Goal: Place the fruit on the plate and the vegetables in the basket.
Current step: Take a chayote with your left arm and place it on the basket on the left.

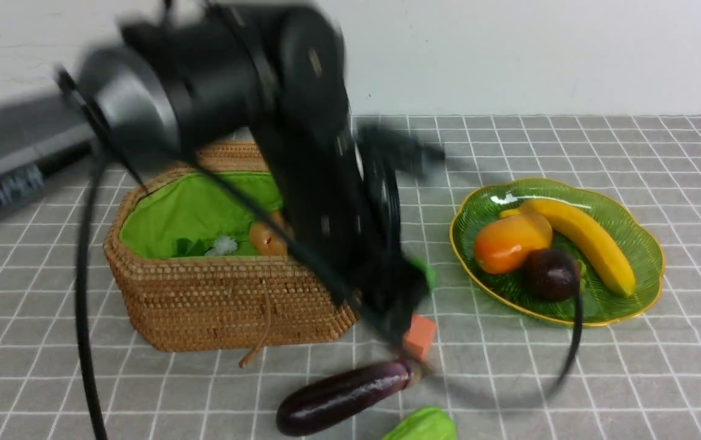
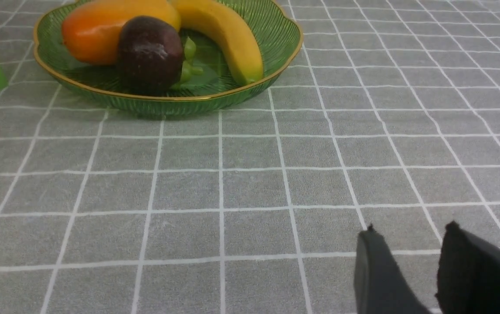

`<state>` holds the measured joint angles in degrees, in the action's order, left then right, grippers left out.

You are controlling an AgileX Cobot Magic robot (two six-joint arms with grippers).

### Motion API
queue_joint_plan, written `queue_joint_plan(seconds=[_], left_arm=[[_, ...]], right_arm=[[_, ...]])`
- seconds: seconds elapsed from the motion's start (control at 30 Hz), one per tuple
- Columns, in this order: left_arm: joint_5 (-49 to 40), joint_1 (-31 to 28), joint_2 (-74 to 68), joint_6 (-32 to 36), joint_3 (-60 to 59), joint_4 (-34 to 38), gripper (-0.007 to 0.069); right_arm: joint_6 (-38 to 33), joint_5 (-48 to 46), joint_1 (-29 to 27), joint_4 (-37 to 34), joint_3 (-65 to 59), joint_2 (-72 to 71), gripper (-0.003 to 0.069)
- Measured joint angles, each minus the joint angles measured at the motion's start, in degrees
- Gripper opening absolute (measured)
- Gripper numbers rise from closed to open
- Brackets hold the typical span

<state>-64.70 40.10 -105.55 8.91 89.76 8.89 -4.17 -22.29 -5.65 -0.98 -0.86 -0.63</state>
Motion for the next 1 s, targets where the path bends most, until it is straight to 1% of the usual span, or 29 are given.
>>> queue_joint_plan(seconds=[0.03, 0.13, 0.2, 0.27, 0.37, 0.5, 0.6, 0.63, 0.77, 0.9, 0.97, 1.0], left_arm=[[1.66, 1.69, 0.00, -1.15, -2.74, -0.95, 0.0573], [8.68, 6.42, -0.32, -7.79, -8.84, -3.36, 0.0574], [11.29, 7.95, -1.34, -10.72, -10.02, -4.43, 0.0574], [12.51, 8.35, -2.68, -12.01, -10.26, -4.82, 0.0574], [13.44, 8.33, -5.81, -12.62, -10.39, -5.25, 0.0570], [13.39, 8.33, -8.13, -12.51, -10.45, -5.67, 0.0543], [11.72, 8.33, -8.69, -11.89, -10.29, -5.67, 0.0423], [10.81, 8.33, -8.32, -11.85, -9.93, -5.67, 0.0406], [6.91, 8.25, -4.29, -11.65, -7.27, -5.62, 0.0412], [6.23, 6.92, 1.03, -10.36, -4.43, -5.46, 0.0412], [7.38, 3.65, 5.15, -10.62, -2.41, -5.49, 0.0412], [8.95, 0.34, 7.19, -12.10, -1.71, -5.89, 0.0412]], right_arm=[[0.00, 0.00, 0.00, 0.00, 0.00, 0.00, 0.0228], [0.00, 0.00, 0.00, 0.00, 0.00, 0.00, 0.0232], [0.00, 0.00, 0.00, 0.00, 0.00, 0.00, 0.0232], [0.00, 0.00, 0.00, 0.00, 0.00, 0.00, 0.0232], [0.00, 0.00, 0.00, 0.00, 0.00, 0.00, 0.0234], [0.00, 0.00, 0.00, 0.00, 0.00, 0.00, 0.0236], [0.00, 0.00, 0.00, 0.00, 0.00, 0.00, 0.0237], [0.00, 0.00, 0.00, 0.00, 0.00, 0.00, 0.0237], [0.00, 0.00, 0.00, 0.00, 0.00, 0.00, 0.0237], [0.00, 0.00, 0.00, 0.00, 0.00, 0.00, 0.0237], [0.00, 0.00, 0.00, 0.00, 0.00, 0.00, 0.0237], [0.00, 0.00, 0.00, 0.00, 0.00, 0.00, 0.0237]])
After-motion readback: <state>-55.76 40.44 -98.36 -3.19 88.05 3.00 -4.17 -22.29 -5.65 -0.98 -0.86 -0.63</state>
